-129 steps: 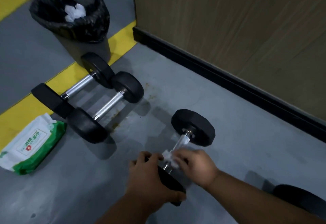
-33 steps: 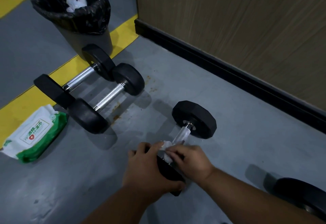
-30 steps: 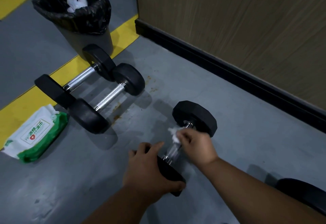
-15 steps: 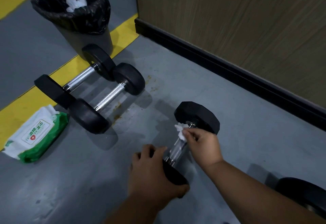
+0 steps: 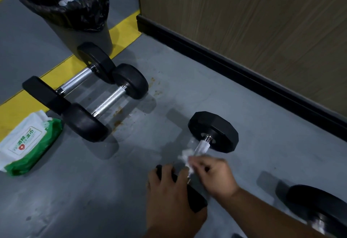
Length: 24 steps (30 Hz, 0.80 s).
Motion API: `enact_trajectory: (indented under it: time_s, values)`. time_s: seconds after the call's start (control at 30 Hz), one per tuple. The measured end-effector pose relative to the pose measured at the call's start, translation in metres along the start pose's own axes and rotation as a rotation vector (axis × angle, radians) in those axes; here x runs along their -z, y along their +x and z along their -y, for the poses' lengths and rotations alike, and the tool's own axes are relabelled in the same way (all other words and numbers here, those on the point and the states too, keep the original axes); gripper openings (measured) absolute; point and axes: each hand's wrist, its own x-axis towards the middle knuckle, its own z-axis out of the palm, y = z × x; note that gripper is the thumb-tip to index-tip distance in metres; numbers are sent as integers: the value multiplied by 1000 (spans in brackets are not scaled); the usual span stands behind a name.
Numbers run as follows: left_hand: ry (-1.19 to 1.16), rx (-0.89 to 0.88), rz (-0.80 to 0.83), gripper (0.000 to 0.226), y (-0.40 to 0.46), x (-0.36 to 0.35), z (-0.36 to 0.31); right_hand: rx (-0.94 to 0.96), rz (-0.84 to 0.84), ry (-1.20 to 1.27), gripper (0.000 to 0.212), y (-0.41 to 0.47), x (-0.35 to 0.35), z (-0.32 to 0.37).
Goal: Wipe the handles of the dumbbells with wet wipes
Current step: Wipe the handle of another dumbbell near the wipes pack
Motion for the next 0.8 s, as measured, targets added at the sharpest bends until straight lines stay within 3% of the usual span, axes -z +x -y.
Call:
enact_trajectory:
  time_s: [0.07, 0.13, 0.27, 0.33, 0.4, 0.47, 0.5, 0.6, 0.67, 0.8]
  values:
    - [-14, -30, 31, 83, 9, 4, 10, 149, 120, -89, 17, -8, 1, 4]
    - [6, -27, 115, 93, 15, 6, 15, 259, -1, -188, 14, 7, 4, -2]
    - [-44, -61, 211, 105, 19, 13, 17, -46, -273, -47, 14, 26, 8, -12]
    - [-86, -45, 346, 106, 25, 23, 16, 21, -214, -66, 11, 9, 1, -11]
    - [-120, -60, 410, 97, 28, 31, 18, 205, -30, -149, 21, -8, -4, -3]
    - [-136, -50, 427, 109, 28, 30, 22, 361, 89, -237, 26, -3, 1, -5]
    - [-134, -41, 425, 115, 27, 28, 24, 414, 68, -281, 23, 7, 5, -5]
    - [-122, -1, 433, 124, 25, 23, 30, 205, -228, -235, 8, 33, 13, -7]
    - [-113, -12, 424, 123, 24, 22, 30, 65, -303, -188, 9, 26, 4, -9]
    - [-122, -32, 405, 120, 25, 19, 30, 289, 55, -198, 27, -7, -5, 2]
